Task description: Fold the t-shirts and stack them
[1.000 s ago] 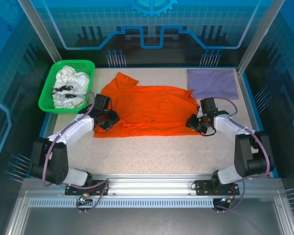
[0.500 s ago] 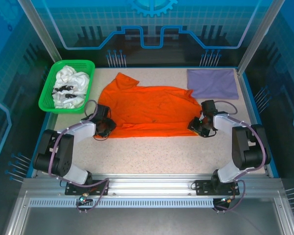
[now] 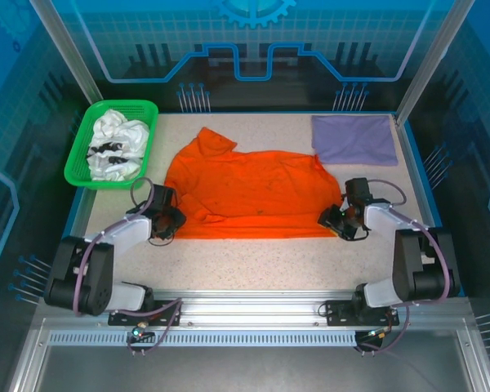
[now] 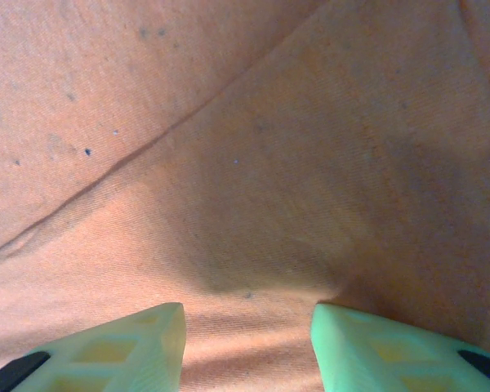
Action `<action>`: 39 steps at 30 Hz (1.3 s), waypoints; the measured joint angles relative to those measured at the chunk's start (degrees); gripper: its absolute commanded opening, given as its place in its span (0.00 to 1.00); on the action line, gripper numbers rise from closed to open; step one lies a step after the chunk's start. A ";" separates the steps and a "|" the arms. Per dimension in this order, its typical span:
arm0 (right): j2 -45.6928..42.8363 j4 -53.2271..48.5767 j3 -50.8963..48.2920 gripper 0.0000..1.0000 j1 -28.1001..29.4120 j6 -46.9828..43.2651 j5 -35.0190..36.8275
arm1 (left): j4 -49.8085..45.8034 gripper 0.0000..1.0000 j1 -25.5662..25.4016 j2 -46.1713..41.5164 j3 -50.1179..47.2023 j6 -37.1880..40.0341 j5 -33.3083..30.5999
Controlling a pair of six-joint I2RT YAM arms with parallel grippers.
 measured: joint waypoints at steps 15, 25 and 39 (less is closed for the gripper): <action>-16.00 -8.07 -9.44 0.55 -0.13 1.70 -0.02 | -11.50 0.29 0.11 -18.29 -8.72 -0.42 0.22; -34.27 -15.30 -4.20 0.67 6.99 1.81 5.77 | -21.46 0.28 -0.35 -29.81 -2.73 -0.11 1.03; 6.73 0.42 30.42 0.53 46.90 -21.33 -1.97 | -11.32 0.12 -5.03 -10.75 1.77 2.71 8.35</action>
